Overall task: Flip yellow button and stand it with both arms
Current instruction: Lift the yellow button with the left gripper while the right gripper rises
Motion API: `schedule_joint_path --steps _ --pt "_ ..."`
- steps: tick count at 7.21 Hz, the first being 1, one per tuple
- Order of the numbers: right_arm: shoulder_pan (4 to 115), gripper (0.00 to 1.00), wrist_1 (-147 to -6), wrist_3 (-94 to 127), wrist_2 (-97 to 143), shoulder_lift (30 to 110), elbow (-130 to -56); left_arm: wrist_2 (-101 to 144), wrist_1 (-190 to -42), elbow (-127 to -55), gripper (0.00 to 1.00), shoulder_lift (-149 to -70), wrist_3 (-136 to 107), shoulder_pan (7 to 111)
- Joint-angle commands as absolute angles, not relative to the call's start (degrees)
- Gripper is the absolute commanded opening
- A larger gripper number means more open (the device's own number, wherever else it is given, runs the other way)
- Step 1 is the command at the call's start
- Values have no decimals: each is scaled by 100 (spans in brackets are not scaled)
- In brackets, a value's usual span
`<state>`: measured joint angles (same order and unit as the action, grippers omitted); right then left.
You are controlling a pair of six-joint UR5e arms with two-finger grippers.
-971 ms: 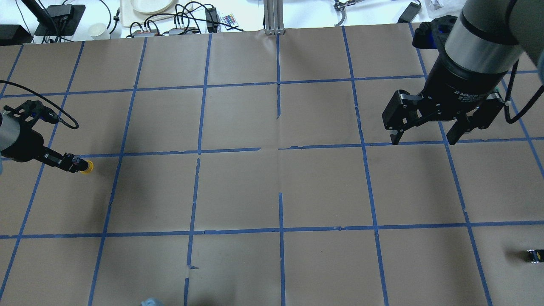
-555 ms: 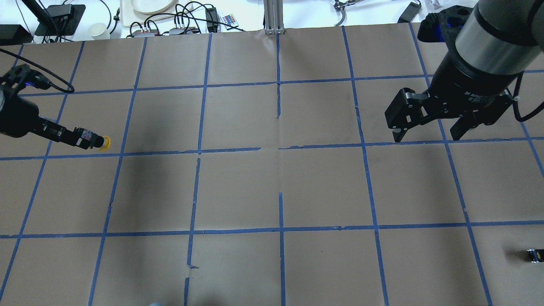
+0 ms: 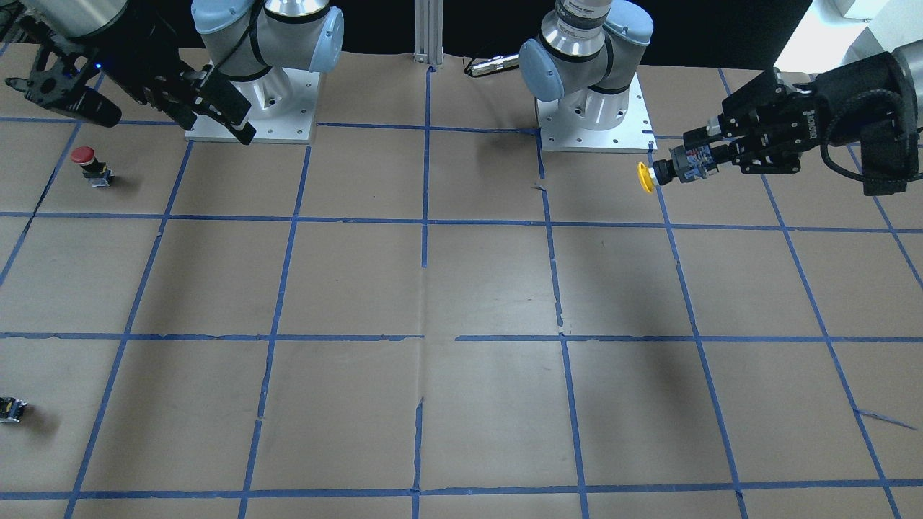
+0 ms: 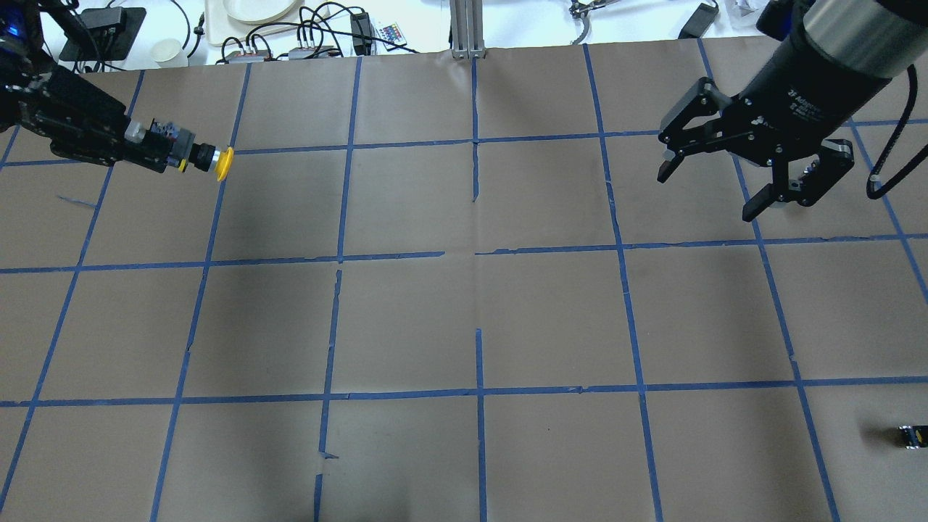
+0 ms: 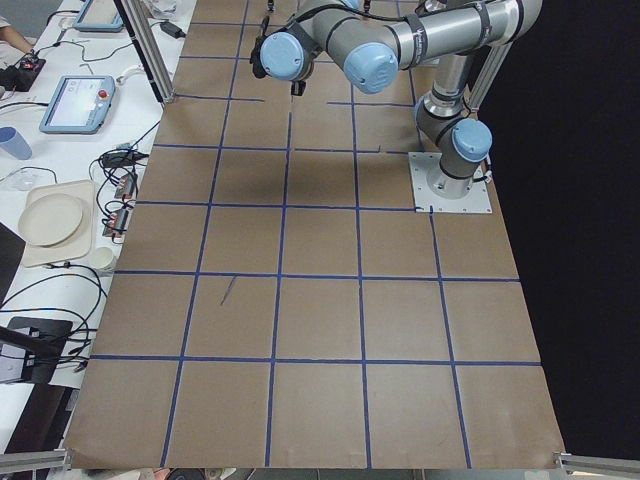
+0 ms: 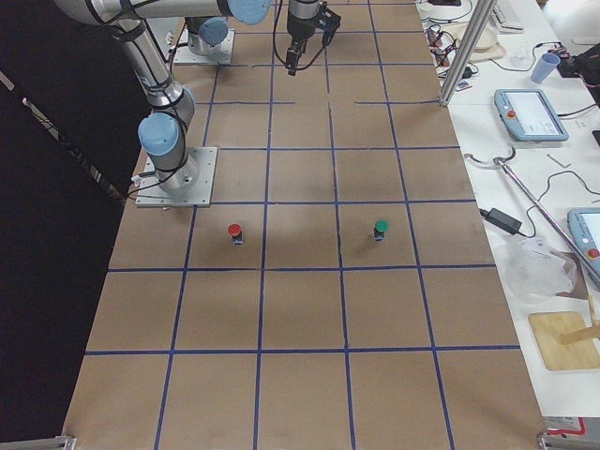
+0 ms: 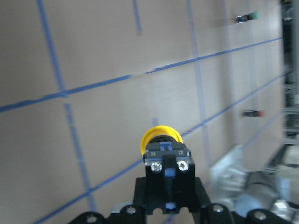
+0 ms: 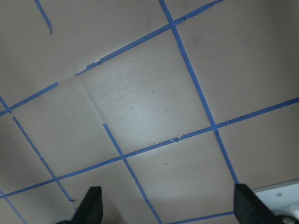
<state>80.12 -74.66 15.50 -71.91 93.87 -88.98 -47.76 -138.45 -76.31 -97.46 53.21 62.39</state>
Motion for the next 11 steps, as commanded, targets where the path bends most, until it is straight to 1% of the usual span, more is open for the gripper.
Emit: schedule_joint_path --steps 1,2,3,5,6,7,9,11 --pt "7743 100 -6631 2428 -6017 8670 -8099 -3564 -14607 -7383 15 -9782 5344 7280" --pt "7734 100 -6122 2930 -5359 8379 -7695 -3272 -14642 -7426 15 -9687 5535 7695" --pt "7734 100 -5813 3466 -4770 8219 -7560 -3122 -14756 -7557 15 -9485 5772 7952" --pt "7734 100 -5249 3971 -3827 8235 -7576 -2349 -14722 -8485 15 -9159 7007 8077" --pt "7734 100 -4969 3981 -3606 8209 -7576 -2242 -14722 -8595 15 -9158 7344 8016" --pt "7734 100 -4809 3981 -3369 8218 -7576 -1780 -14730 -8552 15 -9115 6921 8077" --pt "7787 100 -4448 3982 -2841 8297 -7611 -1617 -14599 -8167 15 -8957 5500 8095" --pt "7840 100 -4246 3981 -2482 8445 -7699 -1670 -14599 -8095 15 -8973 4777 8086"
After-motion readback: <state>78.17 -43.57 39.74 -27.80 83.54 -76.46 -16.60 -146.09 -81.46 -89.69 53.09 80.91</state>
